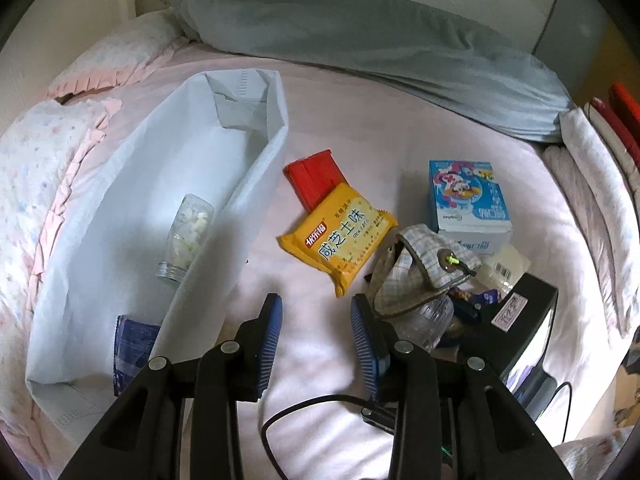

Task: Organize objects
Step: 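Lift the ribbed clear jar off the bed with the right gripper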

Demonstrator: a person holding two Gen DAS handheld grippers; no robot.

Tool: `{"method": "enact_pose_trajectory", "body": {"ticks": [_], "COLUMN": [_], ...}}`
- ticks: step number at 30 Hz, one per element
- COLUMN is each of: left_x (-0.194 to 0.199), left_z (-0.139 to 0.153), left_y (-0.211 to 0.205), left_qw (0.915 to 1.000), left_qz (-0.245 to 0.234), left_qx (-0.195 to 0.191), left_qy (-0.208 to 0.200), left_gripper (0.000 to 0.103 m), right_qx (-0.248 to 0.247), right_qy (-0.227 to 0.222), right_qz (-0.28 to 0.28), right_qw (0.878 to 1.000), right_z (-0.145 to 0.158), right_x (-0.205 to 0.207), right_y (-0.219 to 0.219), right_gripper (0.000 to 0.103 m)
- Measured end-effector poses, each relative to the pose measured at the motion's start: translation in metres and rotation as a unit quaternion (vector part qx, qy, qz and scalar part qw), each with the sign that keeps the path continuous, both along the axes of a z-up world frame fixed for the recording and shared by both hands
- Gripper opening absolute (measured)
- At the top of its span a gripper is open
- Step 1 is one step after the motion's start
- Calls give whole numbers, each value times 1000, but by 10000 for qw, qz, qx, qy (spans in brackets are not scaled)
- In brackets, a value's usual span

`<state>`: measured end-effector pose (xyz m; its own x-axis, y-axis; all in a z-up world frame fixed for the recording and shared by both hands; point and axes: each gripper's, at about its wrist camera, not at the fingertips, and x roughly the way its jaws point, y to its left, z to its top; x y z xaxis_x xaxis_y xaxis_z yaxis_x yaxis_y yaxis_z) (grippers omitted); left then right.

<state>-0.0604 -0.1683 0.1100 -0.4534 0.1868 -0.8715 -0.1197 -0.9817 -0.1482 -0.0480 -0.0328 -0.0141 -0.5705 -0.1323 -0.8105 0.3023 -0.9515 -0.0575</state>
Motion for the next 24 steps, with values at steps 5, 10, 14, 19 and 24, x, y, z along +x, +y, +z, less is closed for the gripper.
{"method": "enact_pose_trajectory", "body": {"ticks": [5, 10, 14, 19, 24], "left_x": [-3, -5, -6, -2, 0], "left_z": [3, 11, 6, 5, 7], "left_y": [-3, -4, -2, -2, -1], "left_qw": [10000, 9997, 9998, 9998, 9997], "left_qz": [86, 140, 99, 77, 72], "left_qx": [37, -24, -110, -150, -170], "left_qy": [15, 204, 146, 126, 178], "left_gripper": [34, 34, 34, 34, 34], "right_qx": [5, 6, 9, 13, 15], "right_qy": [1, 2, 2, 3, 3], "right_qz": [-3, -10, -14, -18, -25], "right_qw": [10000, 10000, 10000, 10000, 10000], "right_z": [0, -1, -1, -1, -1], "right_x": [-1, -2, -3, -3, -4], "right_y": [-1, -2, -3, -3, -3], "right_gripper": [96, 96, 96, 96, 96]}}
